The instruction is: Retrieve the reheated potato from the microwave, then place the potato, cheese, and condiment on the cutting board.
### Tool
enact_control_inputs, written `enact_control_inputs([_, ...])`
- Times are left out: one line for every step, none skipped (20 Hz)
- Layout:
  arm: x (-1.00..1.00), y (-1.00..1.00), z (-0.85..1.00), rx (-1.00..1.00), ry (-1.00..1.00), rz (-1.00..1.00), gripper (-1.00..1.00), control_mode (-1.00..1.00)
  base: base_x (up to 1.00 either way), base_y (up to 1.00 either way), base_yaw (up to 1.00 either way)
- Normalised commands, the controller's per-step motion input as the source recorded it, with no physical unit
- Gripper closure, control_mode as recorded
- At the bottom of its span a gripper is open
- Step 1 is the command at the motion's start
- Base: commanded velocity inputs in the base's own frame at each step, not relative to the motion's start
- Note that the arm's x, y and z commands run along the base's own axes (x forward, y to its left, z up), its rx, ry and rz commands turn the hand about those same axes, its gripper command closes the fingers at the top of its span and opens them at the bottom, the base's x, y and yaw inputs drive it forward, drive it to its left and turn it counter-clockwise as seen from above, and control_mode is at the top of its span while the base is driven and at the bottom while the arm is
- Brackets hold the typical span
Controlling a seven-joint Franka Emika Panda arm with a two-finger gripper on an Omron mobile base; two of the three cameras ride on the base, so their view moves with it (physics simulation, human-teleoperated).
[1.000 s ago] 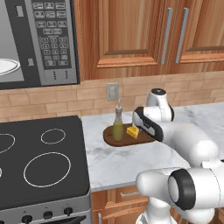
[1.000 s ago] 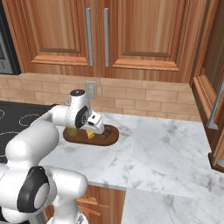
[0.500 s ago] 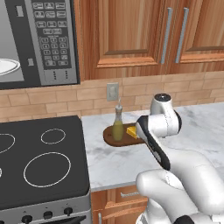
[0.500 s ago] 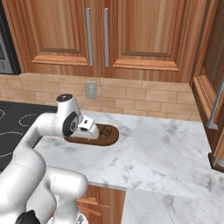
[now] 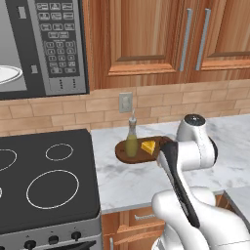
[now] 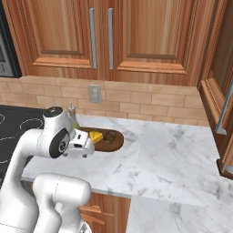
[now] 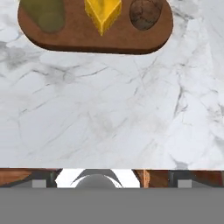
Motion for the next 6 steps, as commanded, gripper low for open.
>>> enact_control_inputs([-0.75,0.17,0.00,0.00,-0.20,0.07,-1.00,-1.00,0.00,0.00,0.00])
enact_control_inputs([-0.73,0.15,0.03,0.00,-0.19,0.06,-1.00,-1.00,0.00,0.00,0.00])
enact_control_inputs([-0.70,0.16,0.05,0.01,-0.18,0.05,-1.00,-1.00,0.00,0.00,0.00])
enact_control_inputs([-0.70,0.17,0.06,0.02,-0.20,0.04,-1.00,-1.00,0.00,0.00,0.00])
enact_control_inputs([-0.70,0.19,0.06,0.01,-0.20,0.02,-1.00,-1.00,0.00,0.00,0.00])
enact_control_inputs([-0.68,0.19,0.06,0.01,-0.20,0.00,-1.00,-1.00,0.00,0.00,0.00])
